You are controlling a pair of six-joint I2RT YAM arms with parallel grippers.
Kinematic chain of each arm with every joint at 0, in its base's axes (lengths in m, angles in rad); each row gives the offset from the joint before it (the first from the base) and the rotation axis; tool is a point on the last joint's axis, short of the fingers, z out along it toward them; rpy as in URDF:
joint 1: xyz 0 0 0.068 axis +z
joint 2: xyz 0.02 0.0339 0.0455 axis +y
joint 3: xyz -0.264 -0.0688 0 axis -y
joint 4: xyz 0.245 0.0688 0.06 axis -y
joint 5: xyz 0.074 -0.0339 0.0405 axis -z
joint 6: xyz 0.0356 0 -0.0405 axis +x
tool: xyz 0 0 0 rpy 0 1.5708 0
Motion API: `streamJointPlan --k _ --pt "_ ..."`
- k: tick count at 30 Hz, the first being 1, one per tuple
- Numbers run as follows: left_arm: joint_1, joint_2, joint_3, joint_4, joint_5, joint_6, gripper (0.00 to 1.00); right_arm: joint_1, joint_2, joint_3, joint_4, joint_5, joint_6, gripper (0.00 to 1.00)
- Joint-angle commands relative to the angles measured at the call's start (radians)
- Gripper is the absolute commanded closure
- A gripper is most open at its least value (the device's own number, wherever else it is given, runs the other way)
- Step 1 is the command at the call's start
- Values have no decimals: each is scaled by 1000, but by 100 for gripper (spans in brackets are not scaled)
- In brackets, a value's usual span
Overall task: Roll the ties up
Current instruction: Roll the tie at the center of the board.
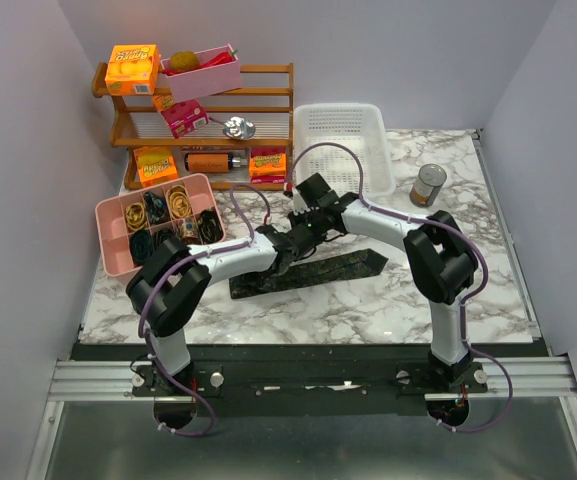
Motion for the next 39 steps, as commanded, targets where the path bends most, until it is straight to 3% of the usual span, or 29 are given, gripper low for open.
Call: streamJointPlan --k 1,5,11,15,19,25,30,39 --pt "-9 2 -10 106 89 -39 43 -3 -30 -19 18 6 -8 99" --pt "-9 -11 -22 158 97 -60 30 -1 -29 -21 18 0 -10 99" --pt "-9 -69 -42 206 100 -72 28 -1 -29 -21 19 -29 -23 99" --pt "-4 -185 -56 200 45 -85 20 2 -45 -22 21 -60 -28 99" --pt "40 -313 -132 232 50 -79 18 22 -59 -12 22 -68 -31 99" --pt "229 -538 -344 372 250 -54 15 92 -64 30 22 -115 -33 99" --pt "382 -731 -505 499 448 -53 5 172 -41 73 25 -161 -34 99" --pt "551 -844 -692 637 669 -75 5 234 74 160 24 -190 -19 99"
